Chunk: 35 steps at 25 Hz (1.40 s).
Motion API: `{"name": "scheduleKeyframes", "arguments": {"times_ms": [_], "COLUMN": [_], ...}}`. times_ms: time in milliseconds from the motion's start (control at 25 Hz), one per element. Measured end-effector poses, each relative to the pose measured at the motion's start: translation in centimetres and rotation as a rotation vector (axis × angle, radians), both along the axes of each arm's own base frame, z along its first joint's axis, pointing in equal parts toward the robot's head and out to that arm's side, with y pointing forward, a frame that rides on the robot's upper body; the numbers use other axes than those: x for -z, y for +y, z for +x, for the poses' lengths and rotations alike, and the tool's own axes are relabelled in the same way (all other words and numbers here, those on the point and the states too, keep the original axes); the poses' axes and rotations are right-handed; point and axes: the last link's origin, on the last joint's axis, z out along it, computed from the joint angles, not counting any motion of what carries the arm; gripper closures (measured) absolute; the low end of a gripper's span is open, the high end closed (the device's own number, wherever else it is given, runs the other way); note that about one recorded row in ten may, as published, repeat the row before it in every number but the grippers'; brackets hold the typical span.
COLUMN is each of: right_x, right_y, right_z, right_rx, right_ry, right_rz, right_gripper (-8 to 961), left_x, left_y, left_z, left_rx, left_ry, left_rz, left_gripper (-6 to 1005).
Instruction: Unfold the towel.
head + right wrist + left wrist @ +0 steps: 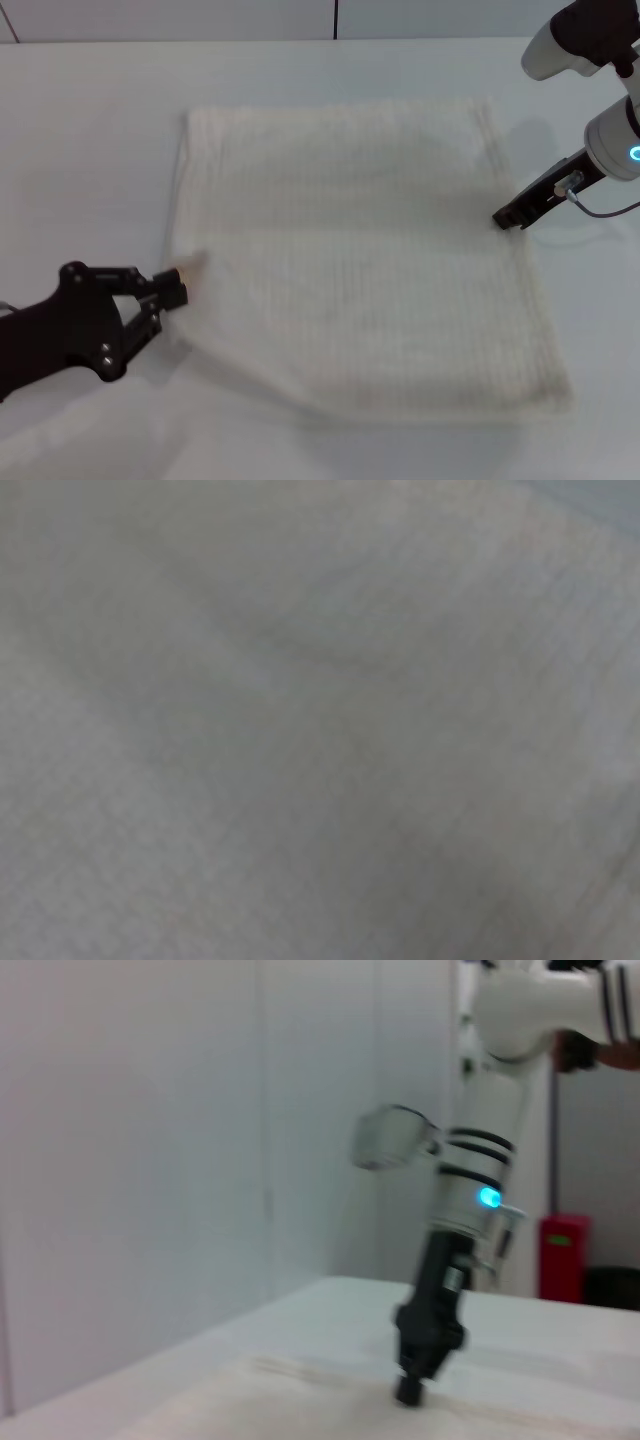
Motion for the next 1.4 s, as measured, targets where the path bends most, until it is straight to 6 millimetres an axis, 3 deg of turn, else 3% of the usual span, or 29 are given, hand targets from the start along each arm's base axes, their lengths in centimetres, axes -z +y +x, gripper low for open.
{"name": "scheduleKeyframes", "arguments": {"times_ms": [80,240,760,880,1040,1080,1120,1160,1280,1320,1400], "right_x": [0.0,0.0,-0.1,-0.7,-1.9,-2.2,-3.0,-3.0,-4.2,-4.7,-4.8], "right_y": [0.0,0.0,0.2,0.5,1.0,1.0,0.9,0.9,0.3,-0.5,-1.0], "right_z": [0.0,0.0,-0.2,-0.5,-1.1,-1.3,-1.2,-1.2,-0.4,0.8,1.4], "right_rx": [0.001,0.002,0.005,0.001,-0.035,-0.058,-0.109,-0.109,-0.210,-0.297,-0.345], "right_ry": [0.000,0.000,0.014,0.057,0.208,0.276,0.423,0.423,0.664,0.791,0.834], "right_rz": [0.000,0.000,0.018,0.065,0.182,0.229,0.336,0.336,0.541,0.706,0.793], "right_gripper": [955,955,955,955,955,955,955,955,955,955,954], "left_x": [-0.5,-1.3,-2.1,-3.2,-3.6,-4.3,-4.7,-4.7,-4.8,-4.7,-4.6], "left_y": [-0.1,-0.3,0.0,0.8,1.0,1.3,1.3,1.3,1.3,1.3,1.4], "left_z": [-0.3,-0.7,-0.9,-1.3,-1.6,-2.3,-2.9,-2.9,-3.8,-4.0,-4.3], "left_rx": [-0.025,-0.047,-0.058,-0.118,-0.157,-0.237,-0.304,-0.304,-0.406,-0.433,-0.466], "left_ry": [-0.022,-0.038,-0.049,-0.093,-0.123,-0.188,-0.231,-0.231,-0.279,-0.286,-0.296], "left_rz": [0.047,0.098,0.145,0.291,0.370,0.516,0.625,0.625,0.742,0.766,0.792], "left_gripper": [921,717,525,420,257,231,234,237,243,243,243]}}
